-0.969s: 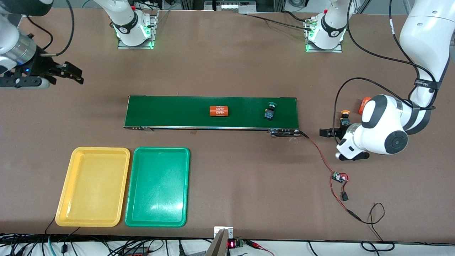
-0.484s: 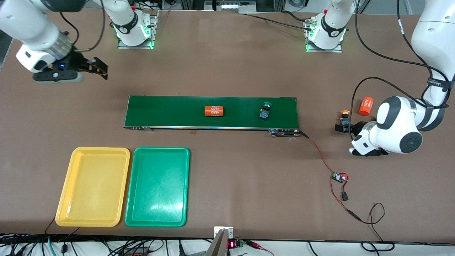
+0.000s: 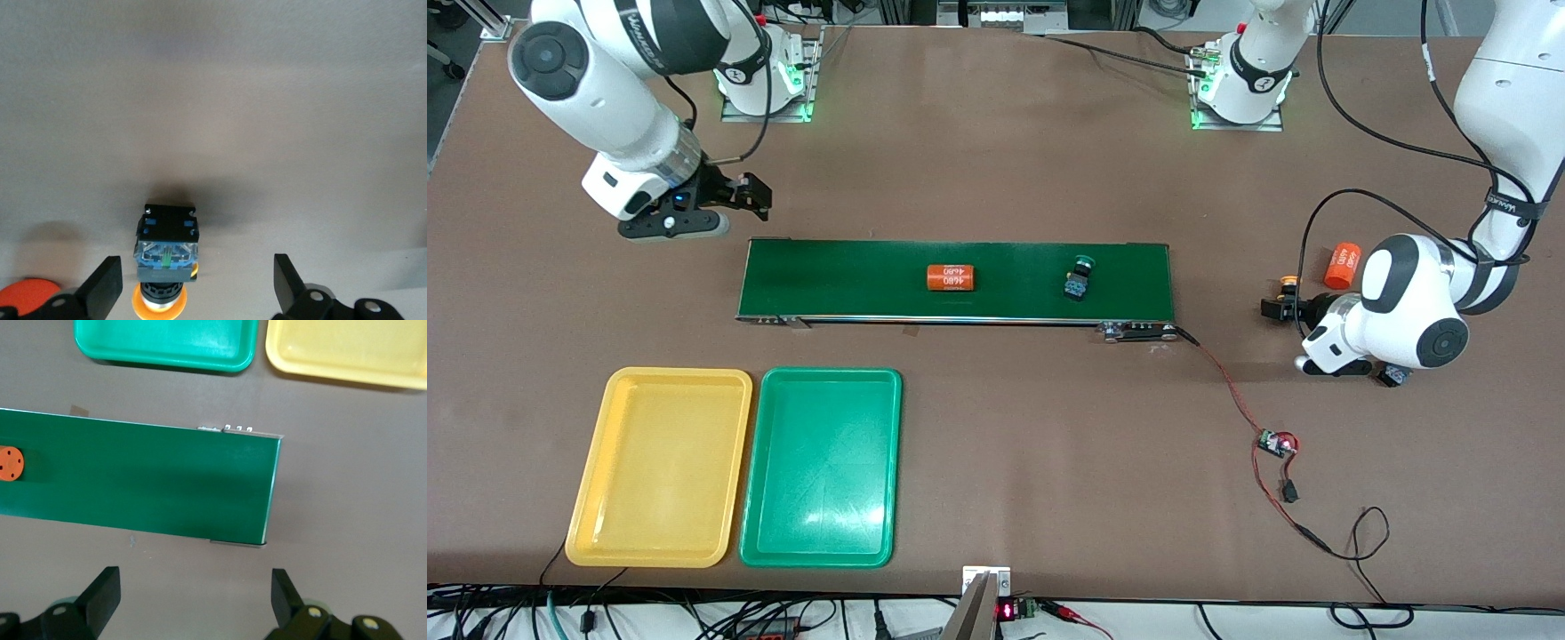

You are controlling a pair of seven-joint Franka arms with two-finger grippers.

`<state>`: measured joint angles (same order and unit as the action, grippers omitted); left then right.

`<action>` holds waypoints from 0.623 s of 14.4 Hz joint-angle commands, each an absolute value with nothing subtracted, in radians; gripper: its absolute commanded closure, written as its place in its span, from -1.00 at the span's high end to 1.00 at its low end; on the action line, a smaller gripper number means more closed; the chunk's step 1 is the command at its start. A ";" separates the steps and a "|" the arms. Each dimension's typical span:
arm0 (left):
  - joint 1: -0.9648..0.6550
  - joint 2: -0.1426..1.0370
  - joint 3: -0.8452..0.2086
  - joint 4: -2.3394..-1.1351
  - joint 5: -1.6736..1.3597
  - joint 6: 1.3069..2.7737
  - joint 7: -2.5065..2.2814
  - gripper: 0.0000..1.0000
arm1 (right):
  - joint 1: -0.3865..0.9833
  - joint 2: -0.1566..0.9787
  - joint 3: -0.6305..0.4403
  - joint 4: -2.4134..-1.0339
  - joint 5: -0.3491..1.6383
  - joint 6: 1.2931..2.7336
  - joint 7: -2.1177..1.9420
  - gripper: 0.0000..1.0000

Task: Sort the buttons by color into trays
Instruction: 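Grasp the yellow-capped button with the left gripper while the right gripper approaches the belt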

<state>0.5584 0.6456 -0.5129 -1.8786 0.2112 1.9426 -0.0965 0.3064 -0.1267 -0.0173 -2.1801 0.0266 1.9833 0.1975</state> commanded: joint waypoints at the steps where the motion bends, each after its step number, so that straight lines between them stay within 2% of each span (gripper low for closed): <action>1: 0.581 0.629 -0.525 -1.902 0.248 1.959 -0.081 1.00 | 0.359 -0.065 -0.023 -2.152 0.038 2.011 0.280 1.00; 3: 0.584 0.635 -0.525 -1.904 0.249 1.959 -0.080 1.00 | 0.385 -0.034 -0.023 -2.145 0.038 2.066 0.351 1.00; 4: 0.584 0.637 -0.525 -1.905 0.249 1.959 -0.081 0.88 | 0.388 -0.025 -0.023 -2.146 0.038 2.086 0.374 1.00; 6: 0.580 0.638 -0.525 -1.917 0.249 1.959 -0.081 0.26 | 0.415 -0.006 -0.023 -2.145 0.037 2.089 0.374 1.00; 9: 0.581 0.644 -0.525 -1.930 0.249 1.976 -0.081 0.20 | 0.437 -0.005 -0.025 -2.146 0.037 2.077 0.374 1.00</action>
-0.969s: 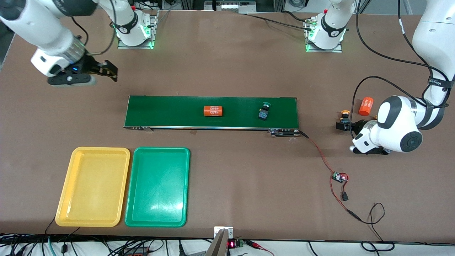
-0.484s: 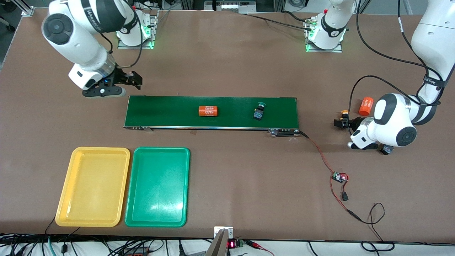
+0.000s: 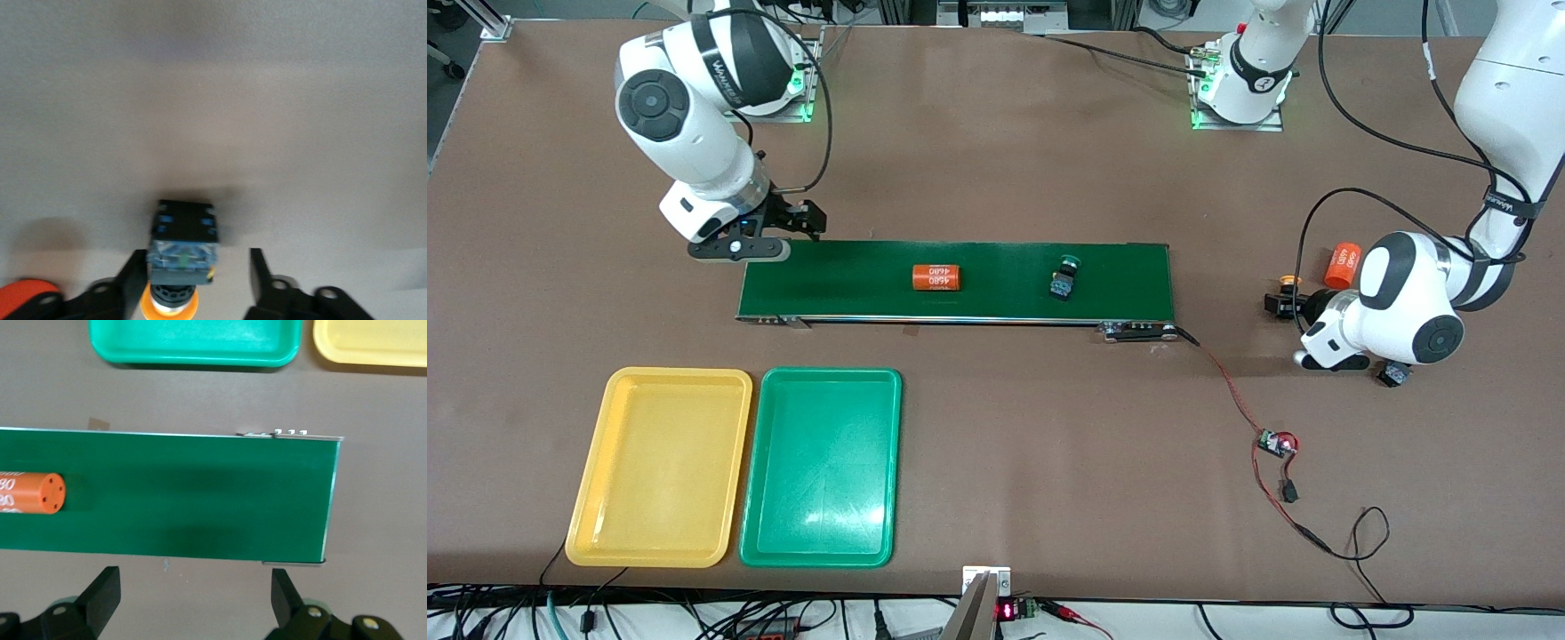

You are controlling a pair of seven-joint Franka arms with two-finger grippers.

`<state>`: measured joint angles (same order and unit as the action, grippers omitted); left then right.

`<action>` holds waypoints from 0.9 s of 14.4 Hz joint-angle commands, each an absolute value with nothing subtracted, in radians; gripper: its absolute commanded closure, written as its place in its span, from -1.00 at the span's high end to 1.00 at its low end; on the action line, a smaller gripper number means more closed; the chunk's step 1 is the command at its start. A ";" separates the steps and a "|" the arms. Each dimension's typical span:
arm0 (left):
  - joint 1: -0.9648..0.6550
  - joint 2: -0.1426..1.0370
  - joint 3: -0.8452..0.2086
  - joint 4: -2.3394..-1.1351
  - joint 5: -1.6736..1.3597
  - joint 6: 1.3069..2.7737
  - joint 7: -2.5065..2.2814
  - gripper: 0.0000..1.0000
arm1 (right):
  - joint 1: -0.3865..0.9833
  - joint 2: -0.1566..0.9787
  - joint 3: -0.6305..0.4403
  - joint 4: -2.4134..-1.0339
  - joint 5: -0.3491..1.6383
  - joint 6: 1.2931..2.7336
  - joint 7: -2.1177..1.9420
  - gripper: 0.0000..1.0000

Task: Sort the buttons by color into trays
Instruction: 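Grasp the yellow-capped button with the left gripper while the right gripper approaches the belt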

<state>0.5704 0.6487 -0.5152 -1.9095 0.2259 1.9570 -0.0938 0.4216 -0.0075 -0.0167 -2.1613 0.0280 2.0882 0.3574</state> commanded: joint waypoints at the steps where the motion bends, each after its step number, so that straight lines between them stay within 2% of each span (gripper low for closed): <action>1: 0.581 0.644 -0.525 -1.930 0.249 1.976 -0.081 0.04 | 0.436 -0.006 -0.023 -2.146 0.037 2.077 0.374 1.00; 4: 0.571 0.627 -0.532 -1.921 0.250 1.965 -0.083 -0.65 | 0.439 -0.003 -0.023 -2.146 0.034 2.091 0.374 1.00; 5: 0.571 0.611 -0.537 -1.916 0.250 1.957 -0.084 -0.80 | 0.439 -0.003 -0.023 -2.146 0.034 2.092 0.376 1.00; 8: 0.557 0.548 -0.613 -1.896 0.247 1.895 -0.124 -0.90 | 0.446 0.006 -0.021 -2.146 0.038 2.120 0.441 1.00; 10: 0.554 0.545 -0.720 -1.840 0.247 1.788 -0.243 -0.91 | 0.485 0.017 -0.023 -2.146 0.032 2.135 0.495 1.00; 13: 0.529 0.551 -0.853 -1.830 0.238 1.767 -0.326 -0.98 | 0.485 0.018 -0.023 -2.146 0.032 2.138 0.506 1.00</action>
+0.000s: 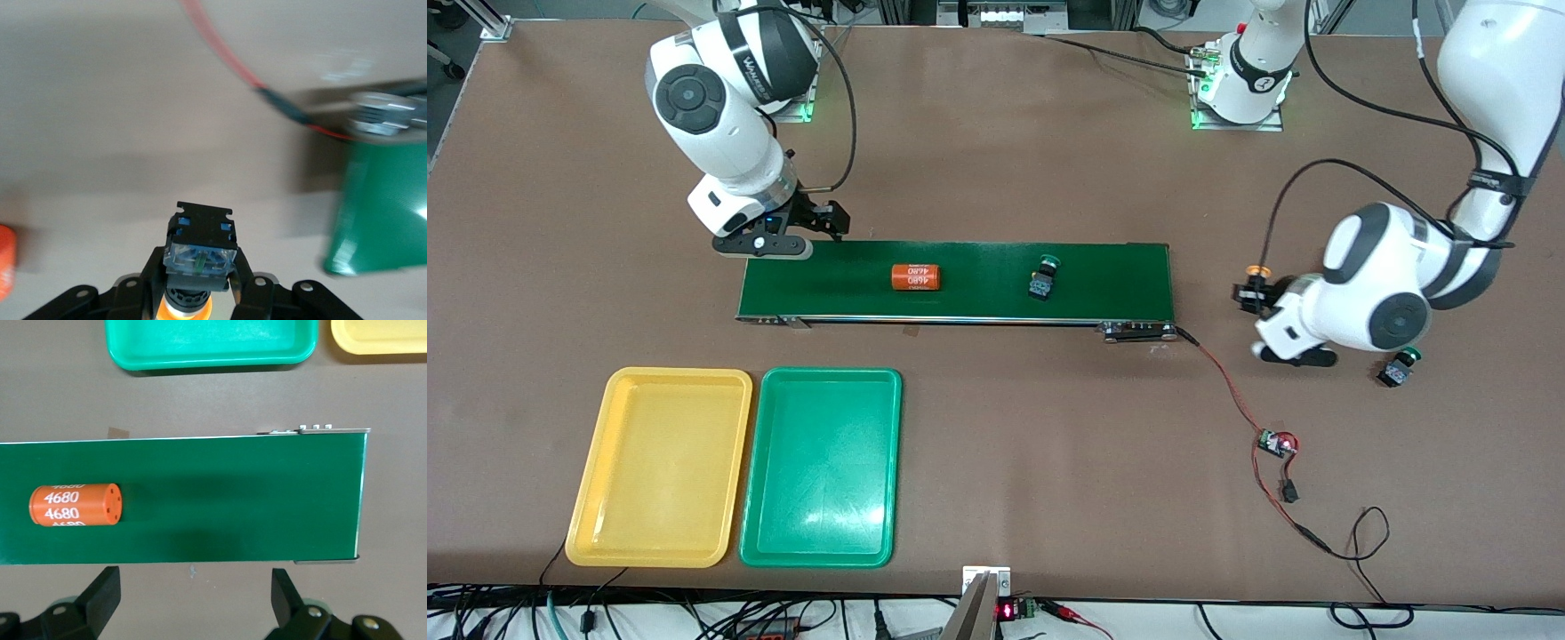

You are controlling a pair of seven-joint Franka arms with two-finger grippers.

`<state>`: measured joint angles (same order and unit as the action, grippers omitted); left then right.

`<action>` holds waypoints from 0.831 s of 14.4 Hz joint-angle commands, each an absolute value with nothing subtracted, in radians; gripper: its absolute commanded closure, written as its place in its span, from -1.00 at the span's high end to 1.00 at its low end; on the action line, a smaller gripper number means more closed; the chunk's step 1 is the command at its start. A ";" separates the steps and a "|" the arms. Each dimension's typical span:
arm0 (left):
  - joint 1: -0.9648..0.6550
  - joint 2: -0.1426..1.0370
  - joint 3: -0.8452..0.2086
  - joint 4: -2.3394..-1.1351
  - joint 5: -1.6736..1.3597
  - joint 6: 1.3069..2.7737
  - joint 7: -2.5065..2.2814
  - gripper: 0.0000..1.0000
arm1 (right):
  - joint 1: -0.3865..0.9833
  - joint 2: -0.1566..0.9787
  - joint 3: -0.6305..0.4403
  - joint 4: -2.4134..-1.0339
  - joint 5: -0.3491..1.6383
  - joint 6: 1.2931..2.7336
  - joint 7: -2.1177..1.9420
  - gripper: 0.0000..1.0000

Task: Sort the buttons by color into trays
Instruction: 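Grasp the yellow-capped button with the left gripper while the right gripper approaches the belt, then place the yellow button on the belt while the right gripper lowers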

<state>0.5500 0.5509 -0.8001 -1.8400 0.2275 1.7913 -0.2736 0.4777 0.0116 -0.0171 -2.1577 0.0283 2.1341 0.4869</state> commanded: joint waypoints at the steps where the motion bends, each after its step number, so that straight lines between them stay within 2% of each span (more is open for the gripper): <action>1: 0.497 0.554 -0.854 -1.812 0.235 1.769 -0.343 -0.98 | 0.485 0.018 -0.023 -2.146 0.032 2.138 0.506 1.00; 6: 0.289 0.624 -0.841 -1.732 0.244 1.836 -0.443 -0.97 | 0.483 0.021 -0.023 -2.146 0.021 2.146 0.506 1.00; 12: 0.249 0.684 -0.799 -1.727 0.307 1.881 -0.514 -0.95 | 0.483 0.023 -0.023 -2.146 0.020 2.146 0.505 1.00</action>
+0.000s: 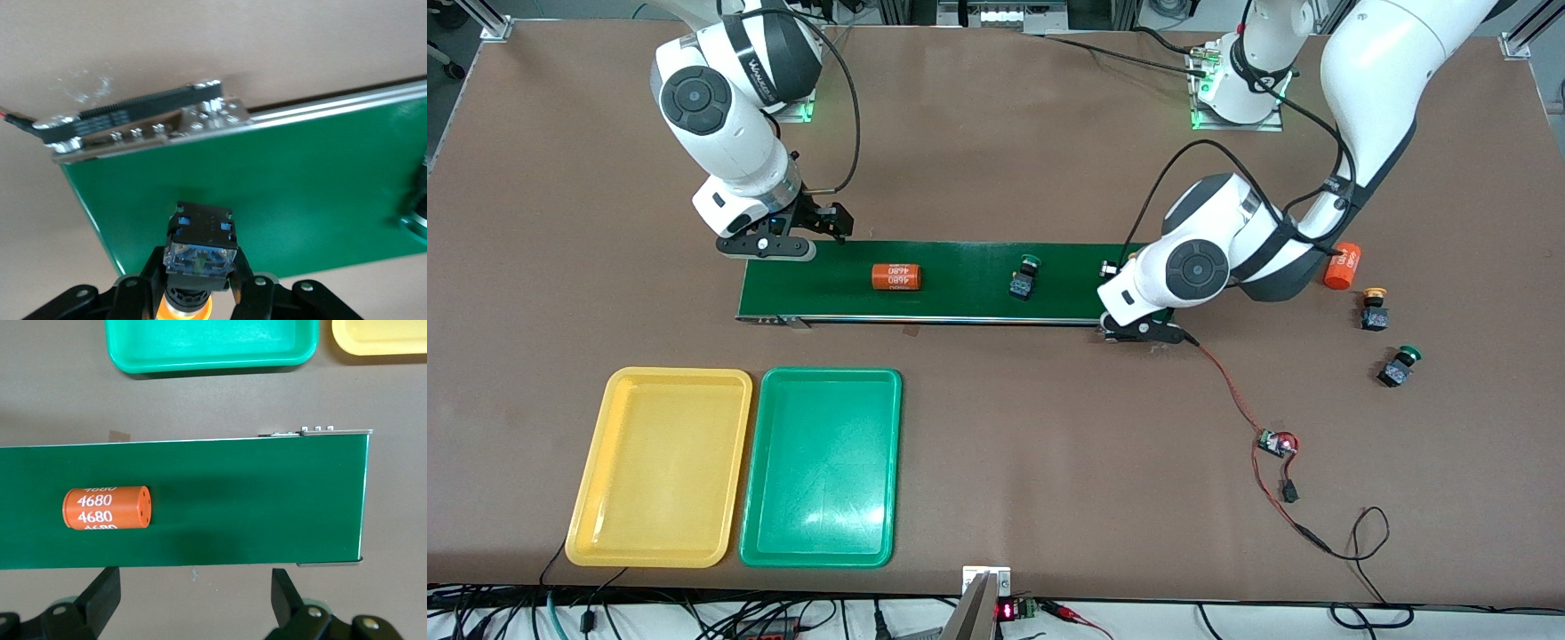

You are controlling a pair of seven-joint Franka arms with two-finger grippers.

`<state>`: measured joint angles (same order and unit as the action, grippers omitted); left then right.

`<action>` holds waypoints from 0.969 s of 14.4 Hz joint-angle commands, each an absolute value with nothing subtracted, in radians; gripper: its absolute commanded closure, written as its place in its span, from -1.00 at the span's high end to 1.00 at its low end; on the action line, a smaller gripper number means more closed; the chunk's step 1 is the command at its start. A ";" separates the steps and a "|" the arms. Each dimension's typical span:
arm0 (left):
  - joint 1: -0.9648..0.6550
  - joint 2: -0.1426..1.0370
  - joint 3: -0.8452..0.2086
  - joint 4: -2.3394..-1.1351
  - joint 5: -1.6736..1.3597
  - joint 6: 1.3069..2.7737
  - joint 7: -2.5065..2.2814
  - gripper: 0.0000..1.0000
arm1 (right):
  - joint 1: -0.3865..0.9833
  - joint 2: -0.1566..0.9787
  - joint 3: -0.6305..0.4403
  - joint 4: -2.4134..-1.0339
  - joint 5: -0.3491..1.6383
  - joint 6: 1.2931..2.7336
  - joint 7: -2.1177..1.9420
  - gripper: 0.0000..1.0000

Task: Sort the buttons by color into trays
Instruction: 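Place the yellow button on the belt while the right gripper lowers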

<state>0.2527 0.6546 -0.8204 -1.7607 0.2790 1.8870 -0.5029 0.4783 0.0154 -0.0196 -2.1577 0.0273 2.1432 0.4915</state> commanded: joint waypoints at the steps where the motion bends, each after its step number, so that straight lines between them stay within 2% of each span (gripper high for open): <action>1: 0.249 0.687 -0.786 -1.727 0.308 1.896 -0.512 -0.92 | 0.483 0.025 -0.025 -2.146 0.020 2.146 0.505 1.00; 2: 0.249 0.687 -0.779 -1.727 0.308 1.914 -0.511 -0.88 | 0.483 0.025 -0.023 -2.146 0.020 2.146 0.505 1.00; 3: 0.247 0.696 -0.773 -1.727 0.308 1.917 -0.512 -0.62 | 0.483 0.025 -0.023 -2.146 0.021 2.146 0.506 1.00; 5: 0.248 0.707 -0.773 -1.724 0.307 1.927 -0.515 0.99 | 0.482 0.025 -0.023 -2.145 0.021 2.148 0.506 1.00; 8: 0.267 0.693 -0.784 -1.700 0.291 1.910 -0.517 1.00 | 0.480 0.026 -0.023 -2.145 0.021 2.149 0.505 1.00; 10: 0.297 0.673 -0.784 -1.623 0.291 1.812 -0.496 1.00 | 0.483 0.041 -0.023 -2.145 0.021 2.186 0.503 1.00; 12: 0.366 0.673 -0.784 -1.568 0.305 1.729 -0.494 1.00 | 0.486 0.057 -0.023 -2.145 0.021 2.213 0.494 1.00; 14: 0.455 0.675 -0.779 -1.542 0.307 1.724 -0.494 1.00 | 0.486 0.061 -0.023 -2.145 0.018 2.214 0.462 1.00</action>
<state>0.3731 0.6726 -0.7707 -1.5697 0.2833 1.7535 -0.5023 0.4787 0.0487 -0.0202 -2.1577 0.0256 2.2058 0.4848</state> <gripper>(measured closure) 0.000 0.000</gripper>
